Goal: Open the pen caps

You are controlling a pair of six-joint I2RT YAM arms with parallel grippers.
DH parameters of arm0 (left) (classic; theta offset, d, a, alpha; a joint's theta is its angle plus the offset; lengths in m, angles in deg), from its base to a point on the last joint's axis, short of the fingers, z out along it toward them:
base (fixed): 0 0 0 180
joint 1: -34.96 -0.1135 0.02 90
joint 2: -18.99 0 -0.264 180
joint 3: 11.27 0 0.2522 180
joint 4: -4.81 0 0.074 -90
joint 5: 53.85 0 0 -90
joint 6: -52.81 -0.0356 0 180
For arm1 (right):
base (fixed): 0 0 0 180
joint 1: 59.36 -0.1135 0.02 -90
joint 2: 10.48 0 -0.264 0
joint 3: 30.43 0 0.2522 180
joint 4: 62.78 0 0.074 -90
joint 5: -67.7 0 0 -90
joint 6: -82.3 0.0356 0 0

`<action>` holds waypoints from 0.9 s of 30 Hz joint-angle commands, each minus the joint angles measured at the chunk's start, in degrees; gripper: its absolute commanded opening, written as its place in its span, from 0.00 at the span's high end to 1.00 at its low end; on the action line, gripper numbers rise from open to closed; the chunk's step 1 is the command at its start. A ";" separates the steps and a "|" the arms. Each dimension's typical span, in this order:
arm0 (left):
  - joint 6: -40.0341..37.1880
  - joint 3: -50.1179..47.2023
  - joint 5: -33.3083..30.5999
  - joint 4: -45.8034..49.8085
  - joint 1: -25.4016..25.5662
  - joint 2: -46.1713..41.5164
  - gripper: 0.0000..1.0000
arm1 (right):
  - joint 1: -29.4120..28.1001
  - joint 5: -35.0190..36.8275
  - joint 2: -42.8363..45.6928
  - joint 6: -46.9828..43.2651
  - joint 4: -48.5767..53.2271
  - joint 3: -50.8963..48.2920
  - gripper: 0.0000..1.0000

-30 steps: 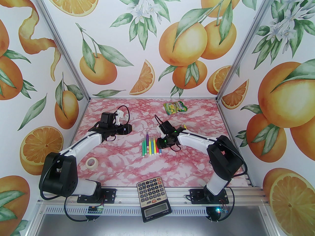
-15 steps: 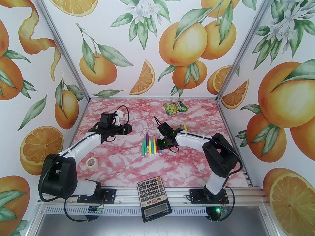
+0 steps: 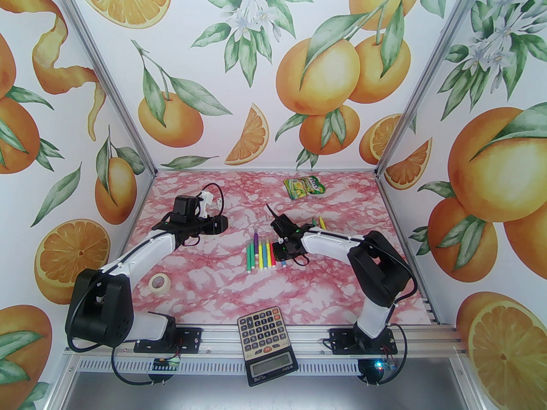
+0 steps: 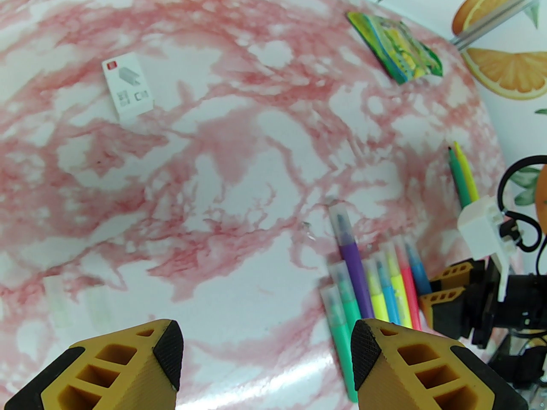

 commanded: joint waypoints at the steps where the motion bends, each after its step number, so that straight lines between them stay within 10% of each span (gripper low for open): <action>1: 0.38 -0.78 -1.01 -0.90 -0.34 -2.00 0.31 | -0.17 5.58 -2.65 0.73 2.55 1.08 0.71; 27: 2.03 0.55 7.23 -5.92 2.98 2.38 0.32 | 1.38 0.18 4.30 -1.13 -0.08 0.39 0.80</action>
